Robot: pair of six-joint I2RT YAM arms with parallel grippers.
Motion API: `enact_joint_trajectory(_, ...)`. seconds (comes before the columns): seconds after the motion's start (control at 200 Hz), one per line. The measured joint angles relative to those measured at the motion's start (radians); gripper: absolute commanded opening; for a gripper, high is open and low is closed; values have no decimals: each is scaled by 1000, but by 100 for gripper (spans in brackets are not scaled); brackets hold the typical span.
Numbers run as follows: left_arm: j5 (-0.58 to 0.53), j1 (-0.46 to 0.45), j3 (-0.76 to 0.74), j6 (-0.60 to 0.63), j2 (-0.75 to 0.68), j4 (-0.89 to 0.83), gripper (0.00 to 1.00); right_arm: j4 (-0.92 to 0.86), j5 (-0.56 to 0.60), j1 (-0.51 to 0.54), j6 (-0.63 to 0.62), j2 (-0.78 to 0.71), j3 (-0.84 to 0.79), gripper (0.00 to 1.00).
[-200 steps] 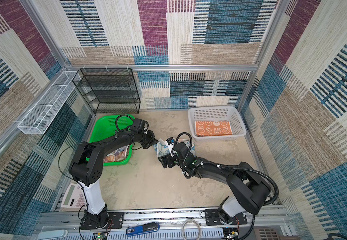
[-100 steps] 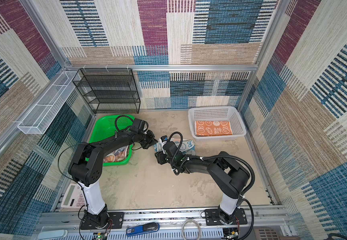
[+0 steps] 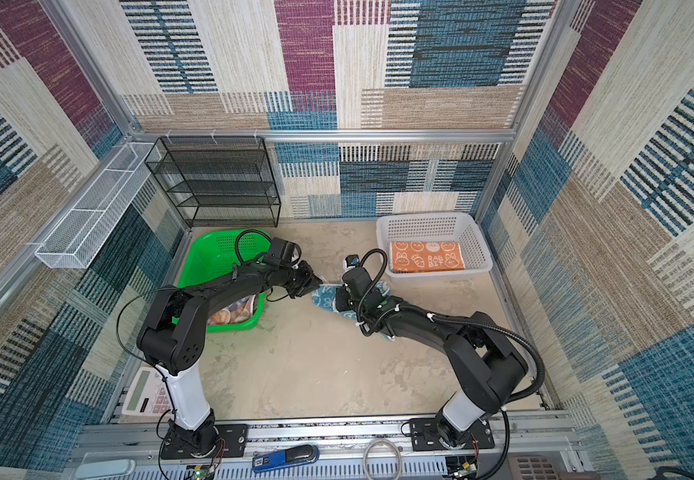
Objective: Fold and stack the towels
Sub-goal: 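Pull the blue towel's edge away from the left gripper with the right gripper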
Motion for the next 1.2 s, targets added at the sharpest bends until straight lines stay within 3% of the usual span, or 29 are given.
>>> enact_joint_trajectory(0.225, 0, -1, 25, 22, -2, -6, 47, -103, 1, -41, -38, -101, -24, 0)
enact_joint_trajectory(0.331, -3, -1, 29, 47, -26, -34, 60, -132, 2, -48, -52, -152, -66, 0)
enact_joint_trajectory(0.521, 8, -2, 87, 109, -10, -77, 68, -142, 1, -50, -68, -224, -169, 0)
enact_joint_trajectory(0.766, 79, -24, 243, 182, 145, -175, 71, -141, -8, -50, -79, -264, -266, 0)
enact_joint_trajectory(1.042, 70, -25, 412, 288, 264, -365, 69, -142, 21, -53, -77, -312, -288, 0)
enact_joint_trajectory(1.197, 46, -19, 428, 318, 280, -444, 66, -141, 42, -63, -77, -323, -288, 0)
